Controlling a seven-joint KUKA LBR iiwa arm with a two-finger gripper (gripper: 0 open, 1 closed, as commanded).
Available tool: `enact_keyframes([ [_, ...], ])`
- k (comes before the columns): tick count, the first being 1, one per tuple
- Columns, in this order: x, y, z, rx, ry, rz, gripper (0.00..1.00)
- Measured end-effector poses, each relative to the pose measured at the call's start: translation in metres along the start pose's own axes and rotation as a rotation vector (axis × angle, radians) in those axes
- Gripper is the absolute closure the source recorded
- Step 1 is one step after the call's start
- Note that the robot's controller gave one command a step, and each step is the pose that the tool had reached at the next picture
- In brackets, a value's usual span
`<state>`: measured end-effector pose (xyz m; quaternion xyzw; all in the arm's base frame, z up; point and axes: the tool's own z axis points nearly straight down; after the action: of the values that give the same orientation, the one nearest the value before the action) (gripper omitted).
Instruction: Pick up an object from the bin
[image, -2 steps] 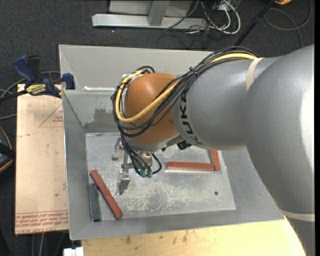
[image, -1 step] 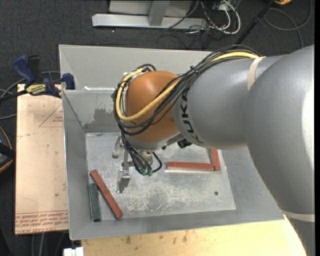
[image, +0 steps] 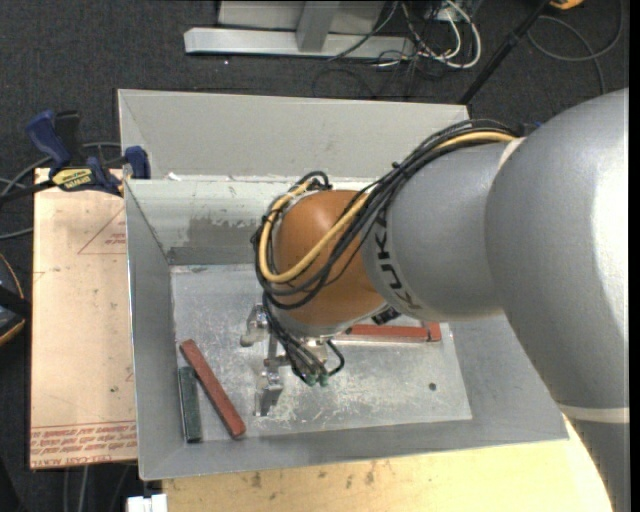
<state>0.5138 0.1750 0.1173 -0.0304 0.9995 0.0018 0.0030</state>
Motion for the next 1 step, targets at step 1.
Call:
enact_keyframes([
  [1,0.0316,-0.0102,0.0179,0.006,0.014,-0.011,0.0],
])
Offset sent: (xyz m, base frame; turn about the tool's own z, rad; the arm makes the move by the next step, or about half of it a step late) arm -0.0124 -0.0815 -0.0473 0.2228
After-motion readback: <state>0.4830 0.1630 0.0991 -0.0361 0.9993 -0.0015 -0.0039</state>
